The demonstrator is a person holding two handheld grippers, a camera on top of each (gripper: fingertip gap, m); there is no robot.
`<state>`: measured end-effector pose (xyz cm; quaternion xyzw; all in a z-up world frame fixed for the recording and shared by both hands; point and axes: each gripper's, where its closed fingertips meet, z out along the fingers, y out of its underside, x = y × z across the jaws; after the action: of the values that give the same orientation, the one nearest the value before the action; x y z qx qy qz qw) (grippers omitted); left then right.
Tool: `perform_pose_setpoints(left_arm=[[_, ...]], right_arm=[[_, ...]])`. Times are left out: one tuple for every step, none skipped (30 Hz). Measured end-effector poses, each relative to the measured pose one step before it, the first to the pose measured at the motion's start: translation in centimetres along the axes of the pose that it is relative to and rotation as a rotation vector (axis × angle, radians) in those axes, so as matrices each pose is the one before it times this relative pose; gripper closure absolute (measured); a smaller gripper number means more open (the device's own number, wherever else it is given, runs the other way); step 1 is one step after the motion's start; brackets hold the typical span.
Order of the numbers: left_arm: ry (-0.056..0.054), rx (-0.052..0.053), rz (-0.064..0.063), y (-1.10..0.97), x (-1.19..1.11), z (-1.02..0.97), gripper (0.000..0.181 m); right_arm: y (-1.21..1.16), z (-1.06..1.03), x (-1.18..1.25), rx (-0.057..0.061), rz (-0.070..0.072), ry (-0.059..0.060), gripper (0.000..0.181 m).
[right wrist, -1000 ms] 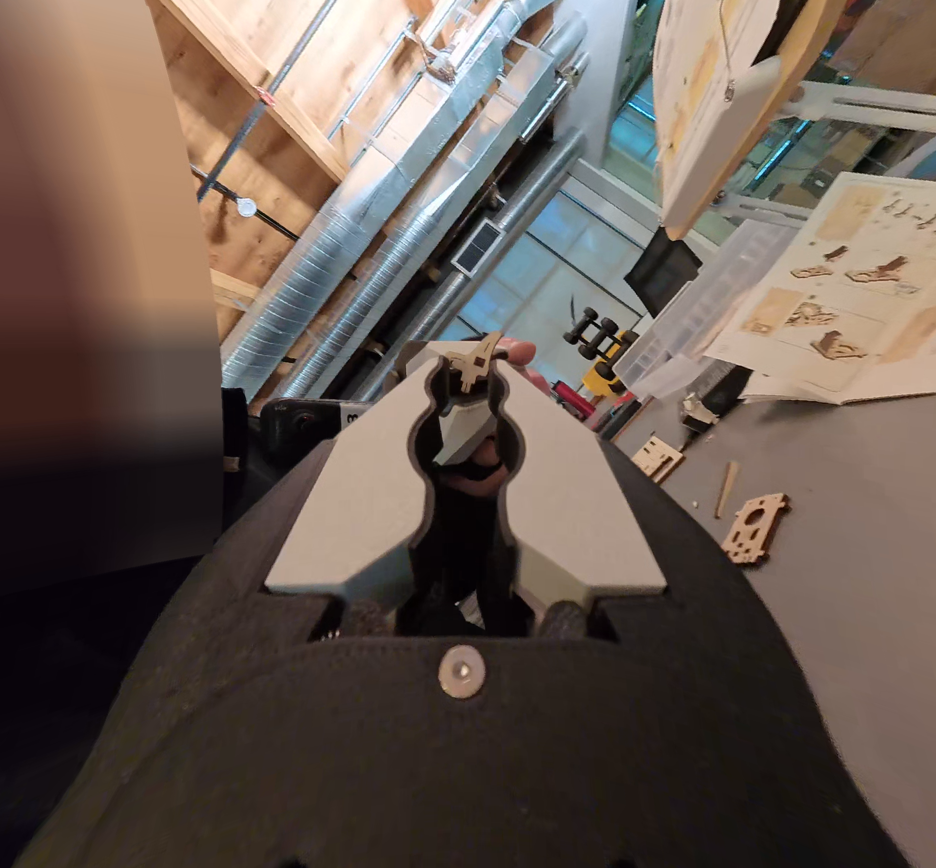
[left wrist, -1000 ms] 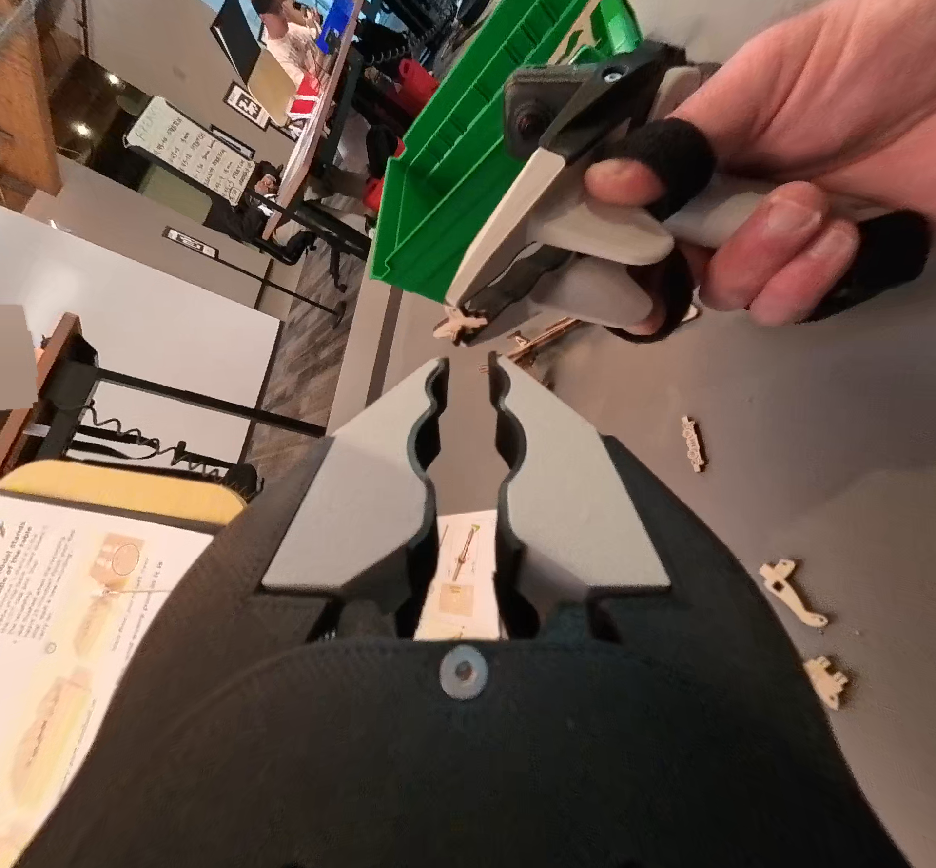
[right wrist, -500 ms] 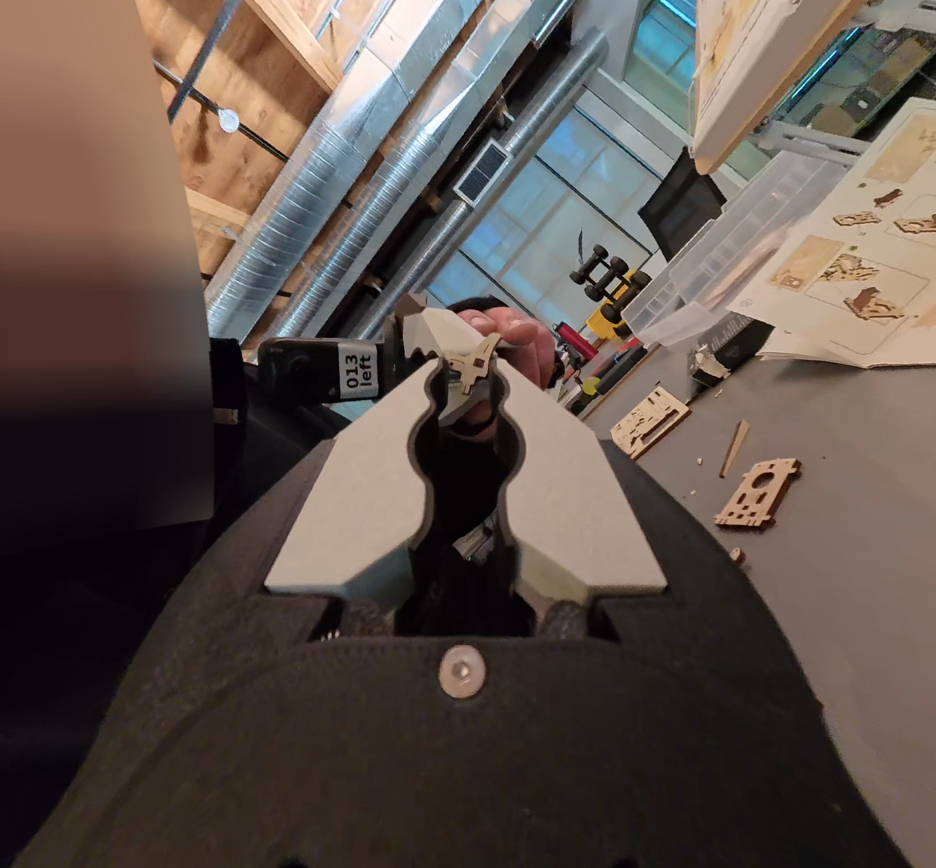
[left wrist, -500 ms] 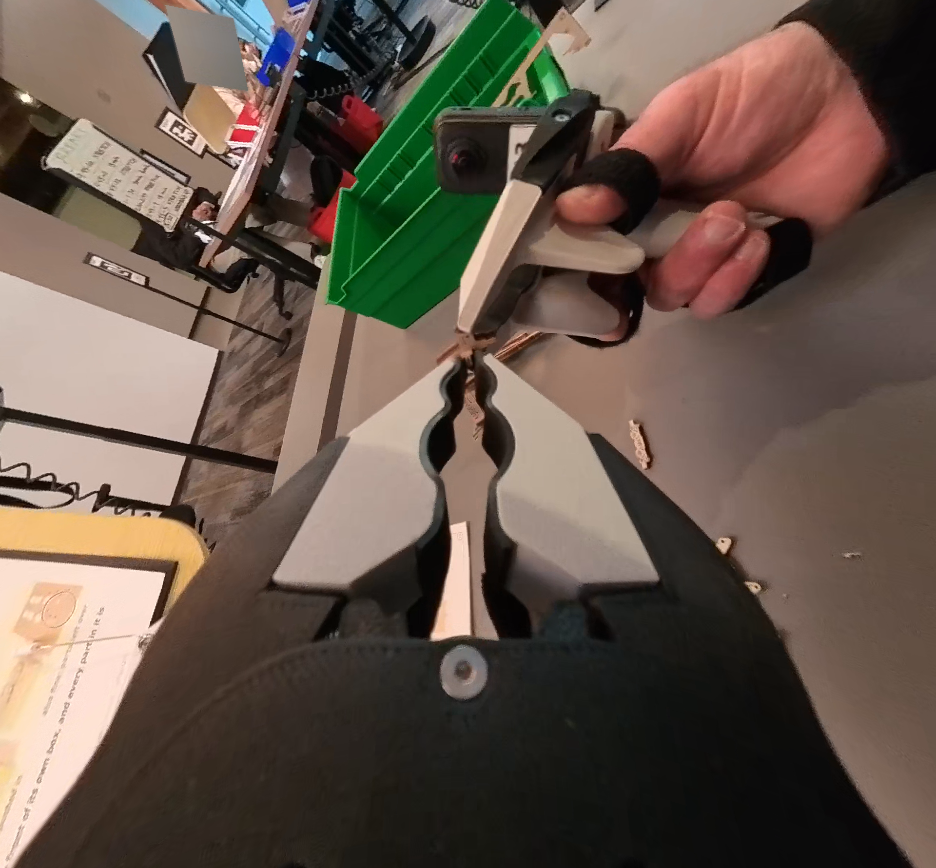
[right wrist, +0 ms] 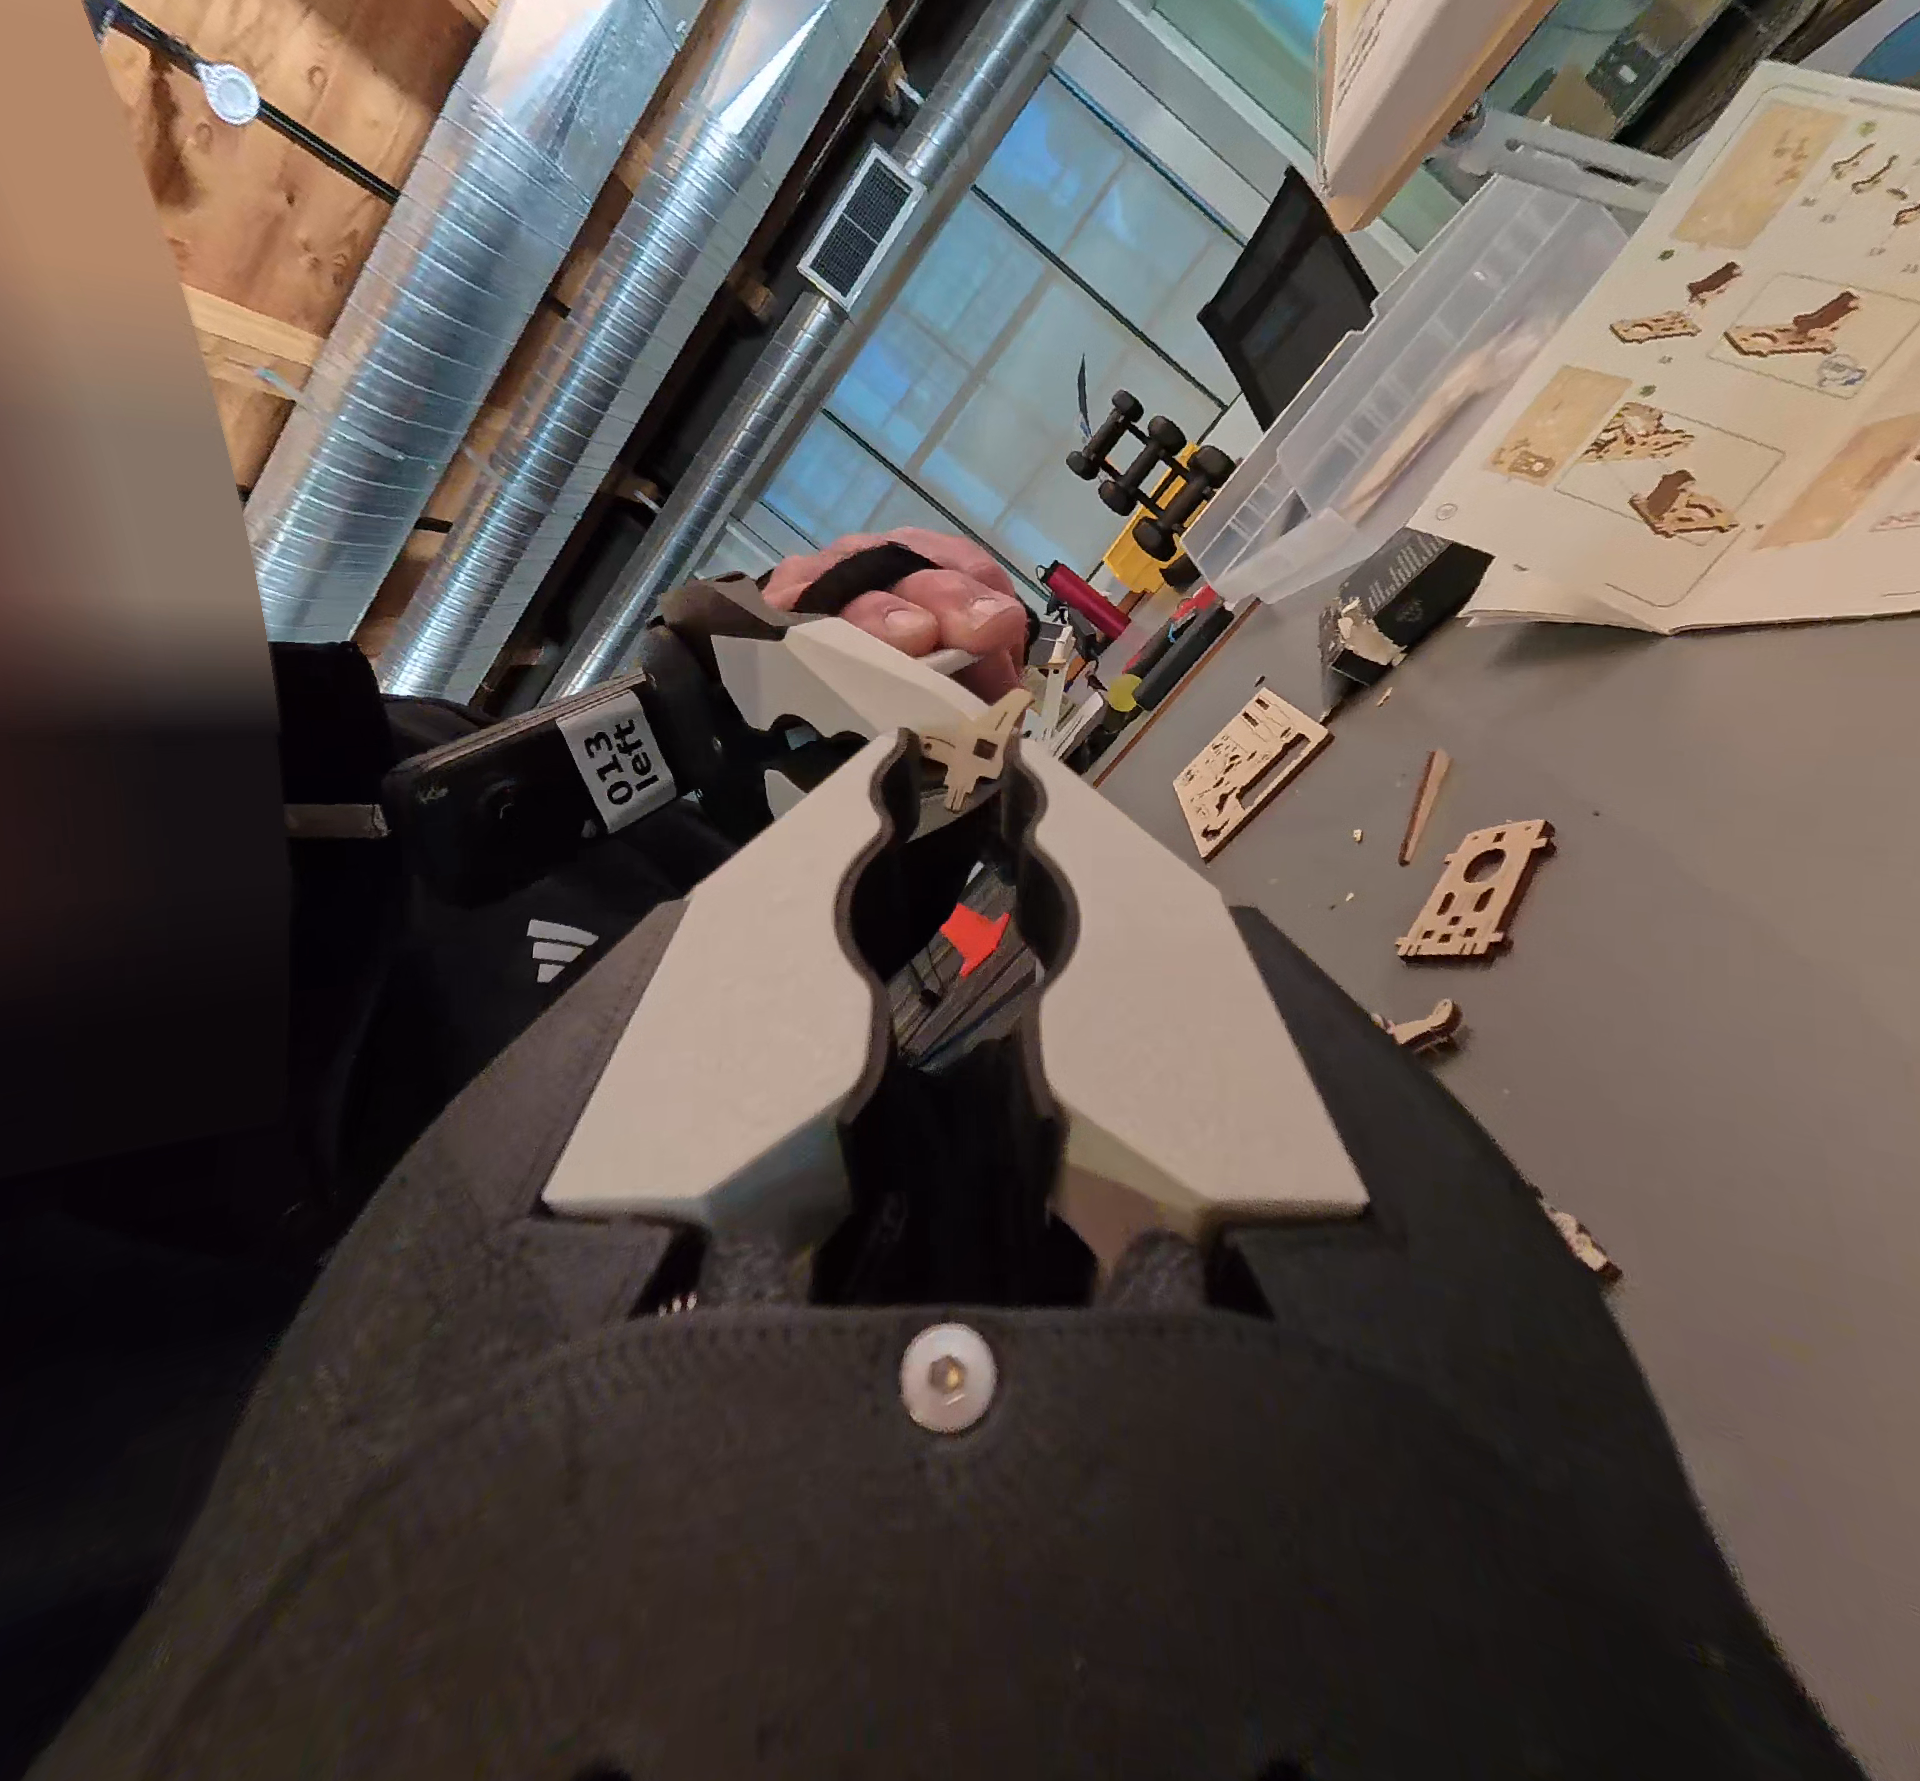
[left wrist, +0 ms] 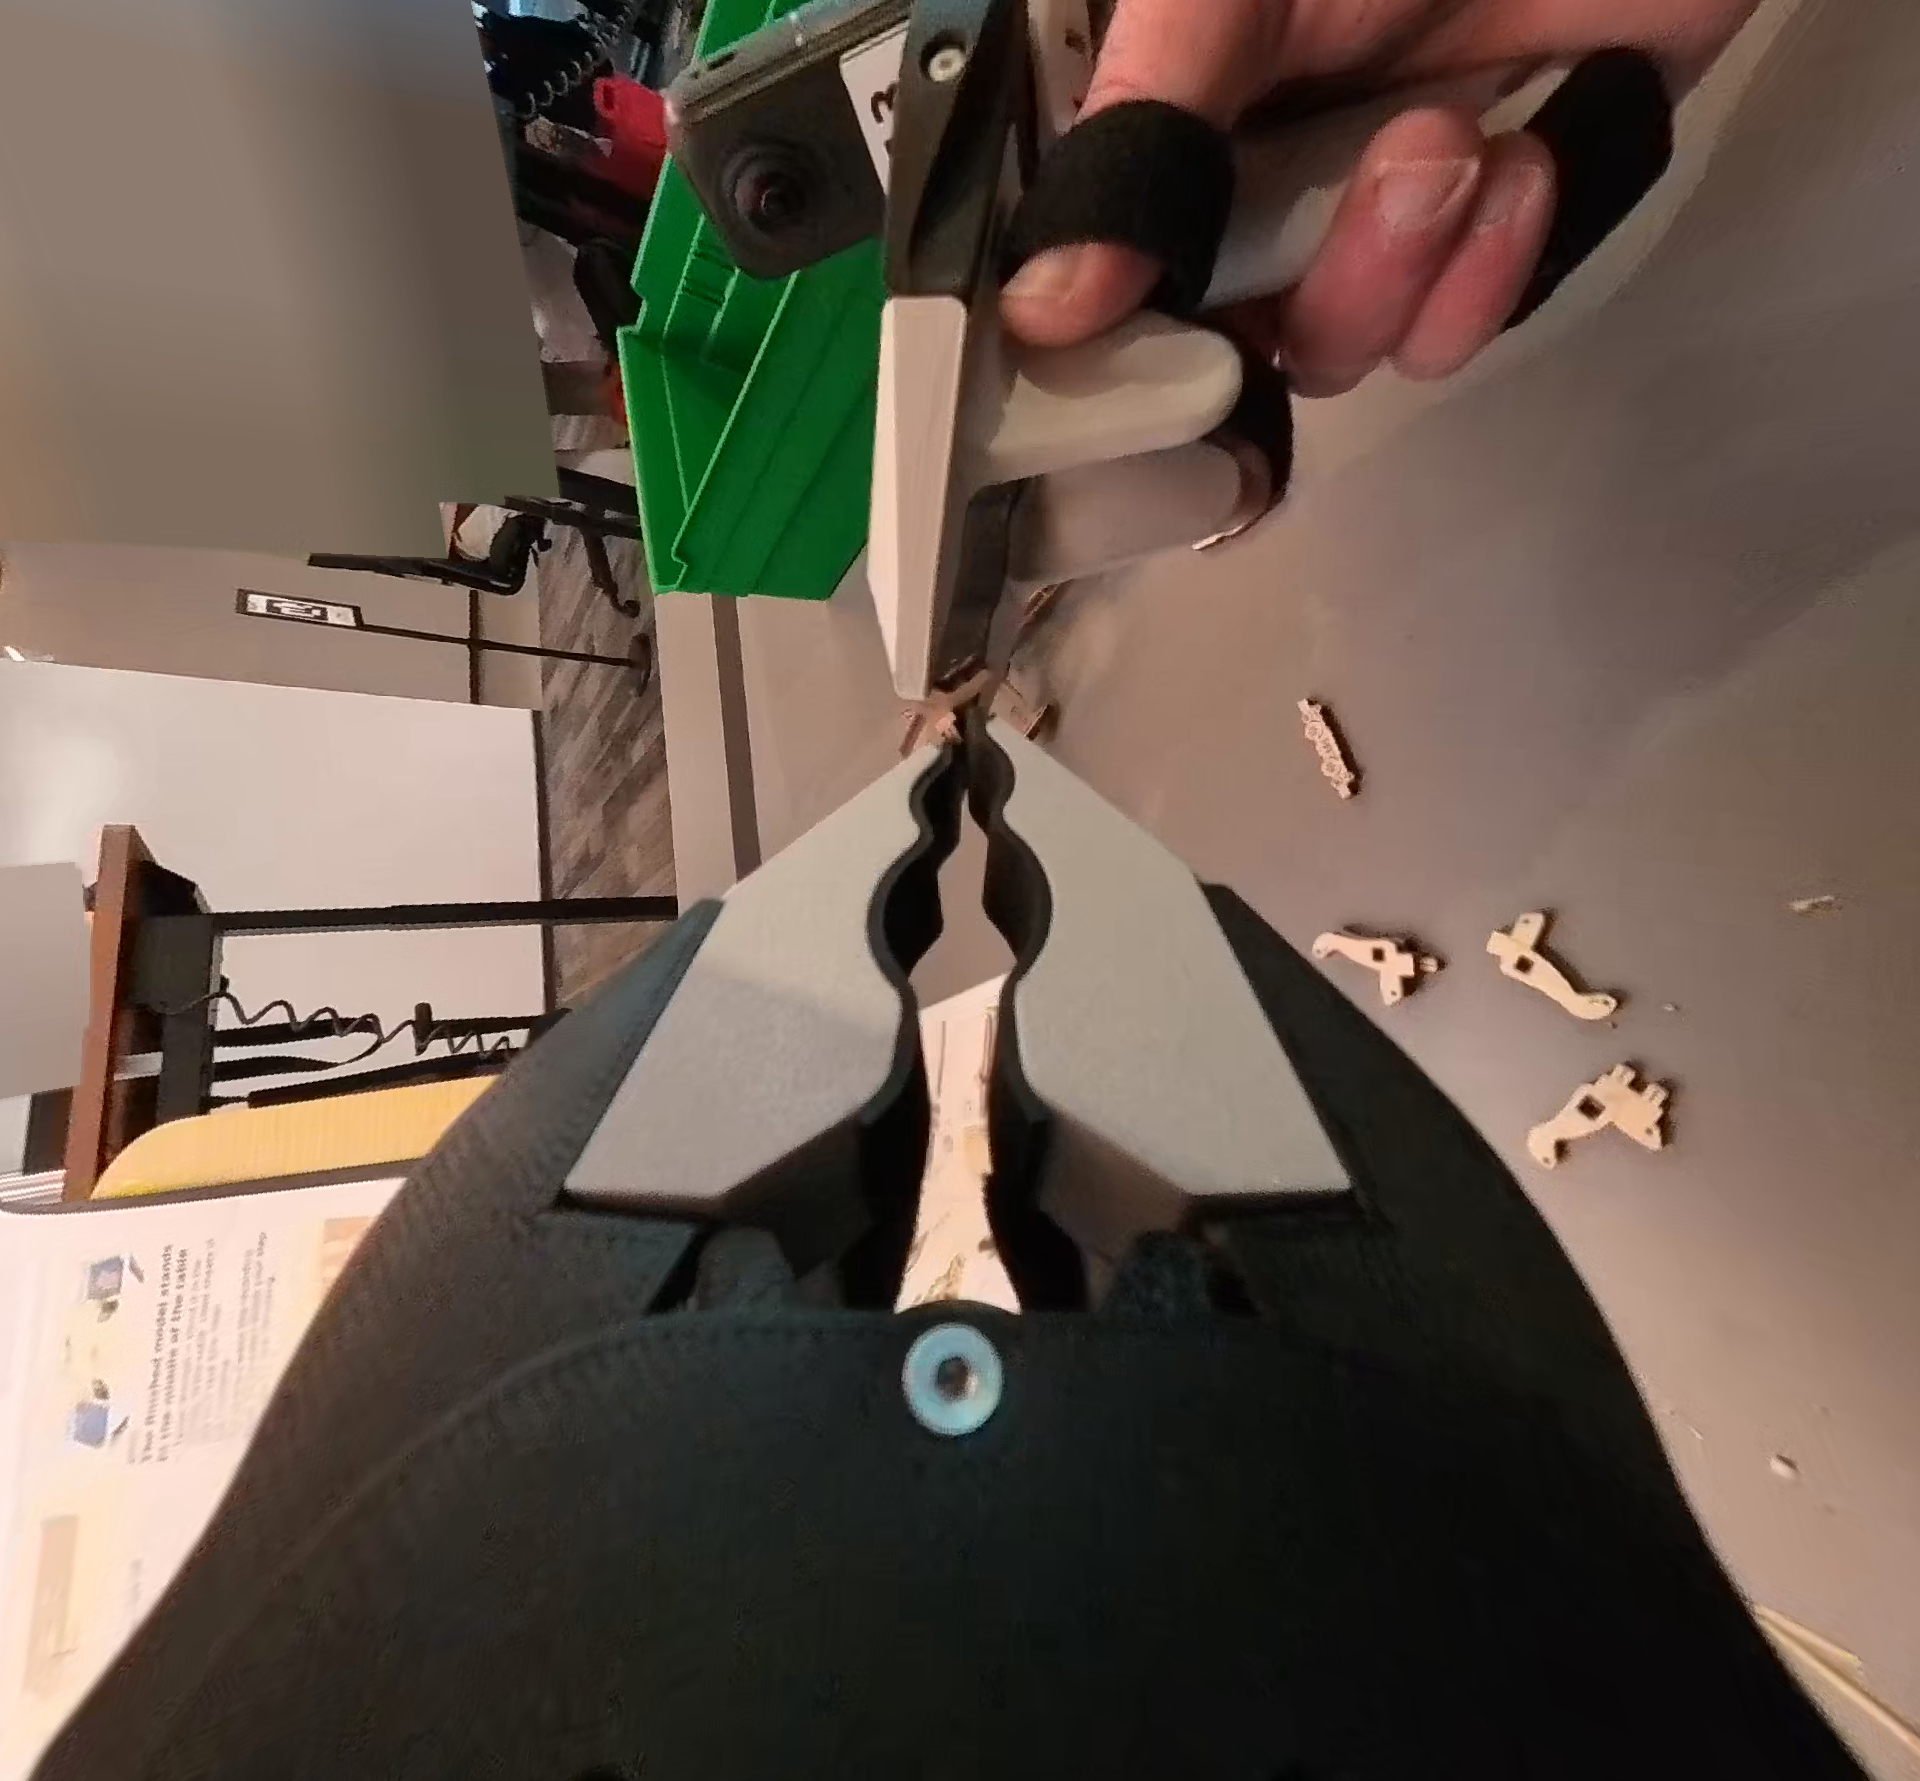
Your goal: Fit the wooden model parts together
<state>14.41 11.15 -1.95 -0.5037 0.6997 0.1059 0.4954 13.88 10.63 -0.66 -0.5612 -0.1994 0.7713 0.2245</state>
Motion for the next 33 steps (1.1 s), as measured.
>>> perform_pose_setpoints(left_arm=[[0.0004,-0.0065,0.0191,-0.007,0.125,-0.127,0.181],[0.0101,-0.0013,0.0056,-0.033,0.195,-0.149,0.181],[0.0084,0.0023,-0.006,-0.045,0.115,-0.125,0.181],[0.006,-0.0087,0.0074,0.189,0.127,-0.1,0.181],[0.0067,-0.0196,0.0018,0.475,0.152,-0.145,0.181],[-0.0008,-0.0055,-0.0195,0.419,0.008,-0.274,0.181],[-0.0054,-0.0025,-0.0361,0.542,-0.04,-0.254,0.181],[0.0226,-0.0086,-0.0391,0.619,0.365,-0.052,0.181],[0.0115,0.0083,-0.024,0.178,0.255,-0.031,0.181],[-0.016,0.0324,-0.0287,-0.405,-0.182,-0.181,0.181],[0.0074,0.0281,-0.0633,-0.443,-0.061,-0.02,0.181],[0.0267,0.0094,-0.0929,-0.04,0.099,0.235,0.181],[-0.0073,0.0342,-0.0704,-0.251,-0.214,0.074,0.181],[-0.0308,0.0656,-0.0417,-0.696,-0.39,-0.211,0.181],[-0.0094,0.0413,-0.0484,-0.564,-0.136,-0.137,0.179],[0.0022,0.0361,-0.0512,-0.589,0.052,-0.098,0.176],[0.0061,0.0372,-0.0364,-0.554,0.204,-0.053,0.176],[0.0031,0.0163,-0.0246,-0.221,0.189,0.038,0.175],[0.0016,0.0096,-0.0152,-0.111,0.141,0.077,0.175],[0.0016,0.0136,-0.0149,-0.165,0.122,0.061,0.175],[0.0102,0.0227,-0.0219,-0.324,0.208,0.028,0.175],[0.005,0.0177,-0.0193,-0.265,0.118,0.053,0.175],[-0.0044,0.0093,-0.0035,-0.147,0.004,0.059,0.176],[-0.0082,0.0041,0.0067,-0.055,-0.047,0.072,0.181],[-0.0047,0.0056,0.0025,-0.087,-0.014,0.073,0.181],[-0.0042,0.0045,-0.0012,-0.095,-0.051,0.025,0.181],[-0.0011,0.0013,0.0015,-0.044,-0.013,0.038,0.181],[0.0014,0.0004,0.002,-0.006,0.031,0.04,0.181],[0.0007,0.0018,0.0025,-0.023,0.021,0.036,0.181],[-0.001,-0.0019,0.0009,0.024,0.001,0.075,0.181],[0.0004,0.0012,0.0038,-0.045,0.036,0.051,0.181],[0.0051,-0.0007,0.003,-0.049,0.062,-0.019,0.181],[0.0013,-0.0091,0.0098,0.087,-0.015,-0.03,0.181]], right_arm=[[0.071,0.019,-0.051,0.0017,-0.0029,0.0051,0.168],[0.103,0.039,-0.054,0.0014,0.0034,-0.0011,0.169],[0.167,0.038,-0.06,-0.0011,0.0081,-0.0074,0.169],[0.128,0.005,-0.086,0.0029,0.003,-0.0058,0.169],[-0.034,-0.083,0.0,0.0119,-0.0058,0.0047,0.169],[-0.568,-0.538,0.06,0.0355,-0.0009,0.0038,0.169],[-1.097,-1.079,0.092,0.0565,0.0058,-0.0004,0.17],[-0.51,-0.847,0.209,0.0159,-0.0037,0.0137,0.169],[0.562,-0.099,0.195,-0.0347,-0.0164,0.0246,0.169],[0.597,0.394,-0.271,-0.0216,0.0003,-0.0057,0.168],[0.186,0.444,-0.582,0.0009,0.002,-0.0311,0.168],[0.12,0.377,-0.444,-0.0064,-0.0295,-0.021,0.168],[0.296,0.353,-0.097,-0.0201,-0.0452,0.0037,0.167],[0.322,0.341,-0.07,-0.0153,-0.033,0.0041,0.168],[0.163,0.297,-0.327,0.0007,-0.0105,-0.0178,0.168],[0.086,0.184,-0.229,0.0084,0.0038,-0.0176,0.168],[-0.019,0.04,-0.095,0.014,0.0118,-0.0151,0.168],[-0.193,-0.086,-0.169,0.0261,0.0192,-0.0268,0.168],[-0.304,-0.174,-0.22,0.0339,0.0169,-0.0294,0.168],[-0.173,-0.171,-0.065,0.0239,0.0091,-0.0155,0.168],[0.024,-0.091,0.062,0.0083,0.0086,-0.0071,0.168],[0.074,-0.008,0.012,0.0034,0.0115,-0.0107,0.168],[0.058,0.055,-0.054,0.005,0.0099,-0.0125,0.168],[0.086,0.116,-0.105,0.0008,0.0051,-0.0114,0.168],[0.101,0.141,-0.114,-0.0021,0.0031,-0.0109,0.168],[0.013,0.118,-0.121,0.0032,0.0046,-0.0115,0.168],[-0.067,0.049,-0.077,0.0072,0.0073,-0.0116,0.168],[-0.067,-0.024,-0.046,0.0055,0.008,-0.01,0.168],[-0.014,-0.044,-0.012,0.0031,0.008,-0.0084,0.168],[-0.016,-0.043,-0.014,0.0031,0.0098,-0.0089,0.168],[-0.028,-0.063,-0.013,0.0049,0.0075,-0.0074,0.168],[-0.035,-0.065,-0.018,0.0056,0.0069,-0.0085,0.168],[-0.004,-0.035,-0.059,0.0029,0.0097,-0.0112,0.168]])
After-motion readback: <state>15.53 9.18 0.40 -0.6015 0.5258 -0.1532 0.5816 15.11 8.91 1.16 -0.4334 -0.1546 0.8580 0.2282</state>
